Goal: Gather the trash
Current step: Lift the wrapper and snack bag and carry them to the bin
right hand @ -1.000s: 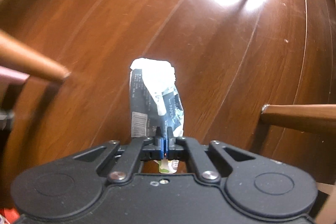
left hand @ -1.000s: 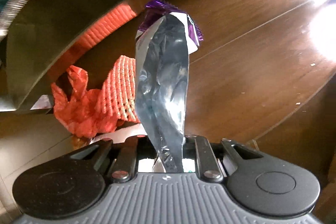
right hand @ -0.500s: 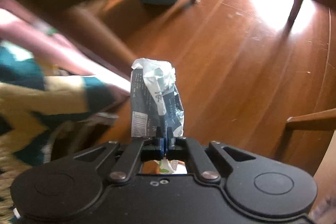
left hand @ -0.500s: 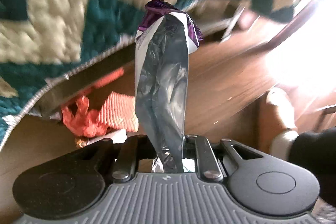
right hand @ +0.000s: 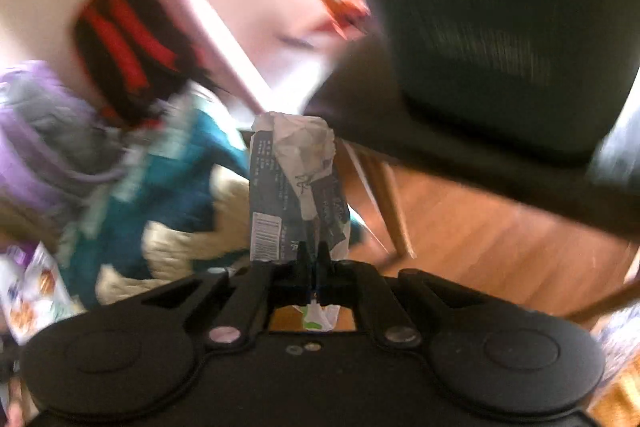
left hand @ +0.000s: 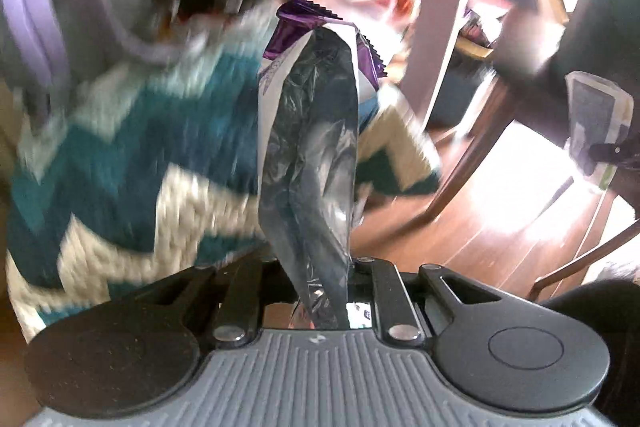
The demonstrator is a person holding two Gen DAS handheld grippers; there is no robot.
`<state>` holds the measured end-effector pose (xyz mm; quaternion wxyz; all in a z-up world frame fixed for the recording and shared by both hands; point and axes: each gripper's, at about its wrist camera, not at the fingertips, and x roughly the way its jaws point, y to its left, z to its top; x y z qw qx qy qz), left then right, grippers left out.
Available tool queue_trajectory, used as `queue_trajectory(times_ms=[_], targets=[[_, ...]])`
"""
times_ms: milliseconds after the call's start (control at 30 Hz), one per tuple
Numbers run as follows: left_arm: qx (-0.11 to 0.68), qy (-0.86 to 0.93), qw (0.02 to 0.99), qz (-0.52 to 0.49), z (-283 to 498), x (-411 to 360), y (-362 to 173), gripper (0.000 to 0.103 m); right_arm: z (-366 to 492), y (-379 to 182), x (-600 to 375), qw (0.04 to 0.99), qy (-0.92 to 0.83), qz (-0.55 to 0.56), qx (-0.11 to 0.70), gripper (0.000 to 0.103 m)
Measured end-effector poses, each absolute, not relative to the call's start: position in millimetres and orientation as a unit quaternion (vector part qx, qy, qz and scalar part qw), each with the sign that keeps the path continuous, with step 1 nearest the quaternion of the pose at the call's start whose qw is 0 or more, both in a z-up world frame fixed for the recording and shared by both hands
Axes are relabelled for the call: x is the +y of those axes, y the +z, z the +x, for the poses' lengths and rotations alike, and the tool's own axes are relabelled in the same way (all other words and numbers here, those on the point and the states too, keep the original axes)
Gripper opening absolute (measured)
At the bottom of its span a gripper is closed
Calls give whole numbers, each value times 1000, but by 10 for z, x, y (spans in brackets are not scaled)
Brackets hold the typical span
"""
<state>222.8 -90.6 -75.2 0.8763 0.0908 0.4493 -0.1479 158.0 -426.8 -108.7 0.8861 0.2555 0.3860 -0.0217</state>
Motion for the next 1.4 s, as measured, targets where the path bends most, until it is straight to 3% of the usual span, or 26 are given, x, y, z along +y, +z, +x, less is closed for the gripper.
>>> queue_trajectory(times_ms=[433,800,1133,1400], targets=[[319,-265,905,101,2087,-2380,1095,15,1055,843,-4725,950,-2,183,252,1],[250,-337,902,103,2168,-3832,2082,15,1050,1534,-5509,962,-91,180,182,1],[290,-352,882,119,2648,-4927,1929,15,1323,1200,-6101,941,-137,213,226,2],[343,-320,865,179,2801,-5384,1434,17,1493,997,-6186,932,-141,212,258,19]])
